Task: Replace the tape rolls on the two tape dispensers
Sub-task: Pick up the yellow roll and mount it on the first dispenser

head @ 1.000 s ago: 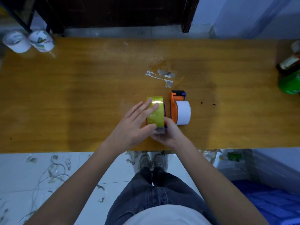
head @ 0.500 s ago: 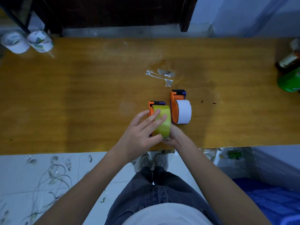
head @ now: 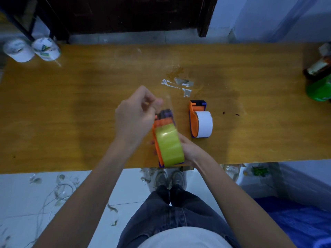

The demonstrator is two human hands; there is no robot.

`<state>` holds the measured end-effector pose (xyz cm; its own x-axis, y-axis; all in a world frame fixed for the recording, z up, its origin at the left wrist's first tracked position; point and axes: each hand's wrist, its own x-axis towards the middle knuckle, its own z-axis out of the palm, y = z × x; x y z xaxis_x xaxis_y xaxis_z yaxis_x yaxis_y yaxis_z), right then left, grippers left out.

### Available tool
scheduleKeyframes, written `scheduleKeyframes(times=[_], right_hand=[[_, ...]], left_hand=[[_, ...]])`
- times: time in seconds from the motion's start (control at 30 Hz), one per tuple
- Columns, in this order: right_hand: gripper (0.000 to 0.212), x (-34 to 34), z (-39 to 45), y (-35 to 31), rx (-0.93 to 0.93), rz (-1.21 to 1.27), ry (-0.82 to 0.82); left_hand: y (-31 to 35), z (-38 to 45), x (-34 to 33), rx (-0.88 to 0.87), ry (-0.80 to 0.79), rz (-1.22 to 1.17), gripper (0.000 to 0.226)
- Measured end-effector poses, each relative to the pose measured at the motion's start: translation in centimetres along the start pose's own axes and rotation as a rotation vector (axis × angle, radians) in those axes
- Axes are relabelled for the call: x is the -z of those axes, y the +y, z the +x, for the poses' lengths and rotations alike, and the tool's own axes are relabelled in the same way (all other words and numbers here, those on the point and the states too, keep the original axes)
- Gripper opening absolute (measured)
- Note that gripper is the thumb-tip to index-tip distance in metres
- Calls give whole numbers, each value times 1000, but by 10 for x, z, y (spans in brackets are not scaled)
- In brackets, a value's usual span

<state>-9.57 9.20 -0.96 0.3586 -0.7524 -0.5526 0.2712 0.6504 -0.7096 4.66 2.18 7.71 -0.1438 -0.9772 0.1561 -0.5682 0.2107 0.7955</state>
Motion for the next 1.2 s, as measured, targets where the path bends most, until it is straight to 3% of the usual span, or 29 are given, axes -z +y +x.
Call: scheduleKeyframes(times=[0.1,0.23,0.47,0.53,0.63,0.8,0.93,1.1,1.2], right_hand=[[39,-2,-7,5,5,-164,1],[30,1,-26,0,75,-177,30],[14,-9,-46,-19,140,-127,47],[22,-13,-53,-24,133,-91,28],[50,-18,-62,-31,117,-49,4],[26,-17,-64,-33,121,-82,42],[38,-15,-63,-32,123,-192,22],[32,-21,-58,-36,157,-404,-11],[32,-24,-58,-37,127,-411,-22]], left_hand=[[-10,25,5,224,-10,-111,17],[-3,35,18,252,-210,-264,12],[4,44,29,377,-223,-382,21],[6,42,27,417,-258,-366,20],[6,42,29,482,-305,-324,18],[6,40,43,471,-291,-310,17],[5,38,46,480,-308,-269,16],[5,39,41,481,-257,-237,13],[8,44,35,428,-249,-244,16]])
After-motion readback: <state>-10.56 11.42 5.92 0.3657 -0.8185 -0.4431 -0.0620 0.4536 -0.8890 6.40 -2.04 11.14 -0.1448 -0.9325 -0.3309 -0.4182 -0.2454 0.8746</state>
